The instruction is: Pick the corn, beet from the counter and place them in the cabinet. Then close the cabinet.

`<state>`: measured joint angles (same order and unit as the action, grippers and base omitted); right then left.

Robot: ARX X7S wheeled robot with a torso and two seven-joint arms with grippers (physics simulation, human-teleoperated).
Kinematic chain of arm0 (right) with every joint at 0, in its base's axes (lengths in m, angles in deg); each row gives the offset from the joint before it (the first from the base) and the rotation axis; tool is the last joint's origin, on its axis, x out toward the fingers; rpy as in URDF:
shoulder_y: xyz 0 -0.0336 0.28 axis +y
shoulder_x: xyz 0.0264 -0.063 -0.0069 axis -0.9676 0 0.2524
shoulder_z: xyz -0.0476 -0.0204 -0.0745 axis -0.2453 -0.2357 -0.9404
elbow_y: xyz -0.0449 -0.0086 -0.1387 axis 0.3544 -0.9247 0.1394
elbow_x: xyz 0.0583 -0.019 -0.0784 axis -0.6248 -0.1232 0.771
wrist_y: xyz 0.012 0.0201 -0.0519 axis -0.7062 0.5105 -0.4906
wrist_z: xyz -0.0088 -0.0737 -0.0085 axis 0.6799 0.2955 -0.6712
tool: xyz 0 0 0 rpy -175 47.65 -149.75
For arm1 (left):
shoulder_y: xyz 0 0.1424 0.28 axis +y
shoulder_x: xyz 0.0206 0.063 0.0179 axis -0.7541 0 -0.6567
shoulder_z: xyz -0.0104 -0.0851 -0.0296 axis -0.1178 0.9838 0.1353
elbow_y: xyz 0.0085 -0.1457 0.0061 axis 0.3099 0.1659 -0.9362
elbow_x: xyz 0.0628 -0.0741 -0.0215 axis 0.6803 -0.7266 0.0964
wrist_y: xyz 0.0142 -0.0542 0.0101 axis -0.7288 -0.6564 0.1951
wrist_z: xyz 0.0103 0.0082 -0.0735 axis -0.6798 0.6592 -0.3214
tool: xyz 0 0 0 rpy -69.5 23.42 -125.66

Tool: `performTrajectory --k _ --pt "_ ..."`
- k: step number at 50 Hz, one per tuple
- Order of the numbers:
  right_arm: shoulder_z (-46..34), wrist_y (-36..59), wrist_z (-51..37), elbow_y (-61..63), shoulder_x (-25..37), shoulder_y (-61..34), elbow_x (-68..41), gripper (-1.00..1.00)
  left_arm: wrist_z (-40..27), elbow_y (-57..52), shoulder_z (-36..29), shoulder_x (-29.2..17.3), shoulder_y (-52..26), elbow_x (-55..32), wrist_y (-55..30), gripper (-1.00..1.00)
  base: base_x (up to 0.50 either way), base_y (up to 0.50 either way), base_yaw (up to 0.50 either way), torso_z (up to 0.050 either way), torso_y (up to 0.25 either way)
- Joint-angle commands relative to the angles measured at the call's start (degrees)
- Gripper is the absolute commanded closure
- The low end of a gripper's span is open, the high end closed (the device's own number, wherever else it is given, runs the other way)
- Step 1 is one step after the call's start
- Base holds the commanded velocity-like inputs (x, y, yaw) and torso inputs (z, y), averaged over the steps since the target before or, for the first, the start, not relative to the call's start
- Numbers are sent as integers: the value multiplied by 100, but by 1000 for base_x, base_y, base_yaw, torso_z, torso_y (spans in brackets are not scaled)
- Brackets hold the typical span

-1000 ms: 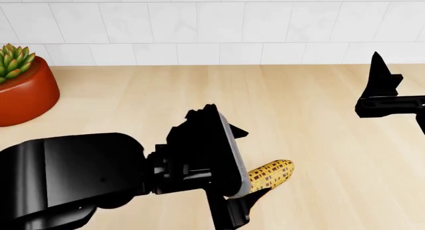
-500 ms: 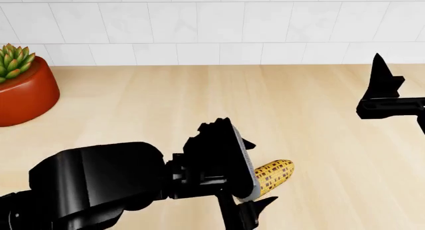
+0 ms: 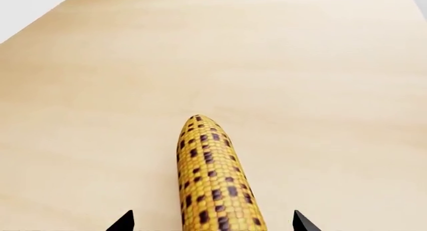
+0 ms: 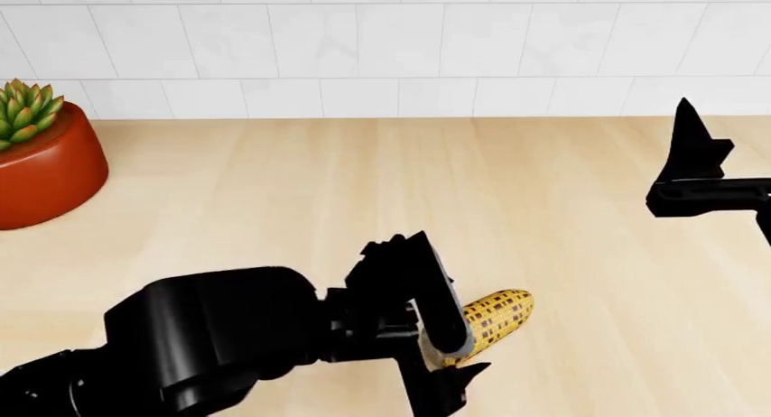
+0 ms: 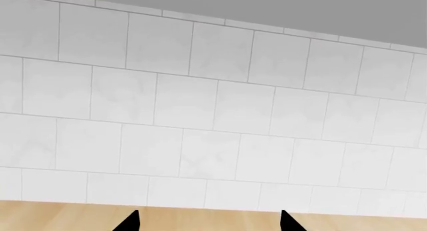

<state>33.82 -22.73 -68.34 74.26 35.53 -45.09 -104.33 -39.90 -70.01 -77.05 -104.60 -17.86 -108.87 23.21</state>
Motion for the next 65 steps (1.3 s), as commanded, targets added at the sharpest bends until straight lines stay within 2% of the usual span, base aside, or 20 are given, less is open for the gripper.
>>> performTrajectory --k 1,25,26,41,49,58,65 --pt "-30 -26 15 -25 8 -10 25 -100 267 349 -202 87 116 178 246 -100 0 0 0 0 0" --pt "-23 -50 -34 -10 20 38 -18 -100 551 815 -209 230 351 39 483 -100 0 0 0 0 0" --pt "-23 -59 -25 -15 20 48 -6 -100 546 806 -199 227 350 23 477 100 0 0 0 0 0" --pt "-10 -113 -23 -22 24 88 2 -100 216 288 119 17 230 -325 265 100 0 0 0 0 0" --pt "32 -80 -85 -7 76 39 -117 -100 -89 -364 347 -200 -80 -404 134 100 0 0 0 0 0" --pt "119 -75 -110 0 144 47 -204 -100 -616 -886 926 -418 -370 -835 -63 100 0 0 0 0 0" --pt "102 -86 -126 2 141 38 -217 -100 -625 -1484 1569 -664 -432 -954 541 100 0 0 0 0 0"
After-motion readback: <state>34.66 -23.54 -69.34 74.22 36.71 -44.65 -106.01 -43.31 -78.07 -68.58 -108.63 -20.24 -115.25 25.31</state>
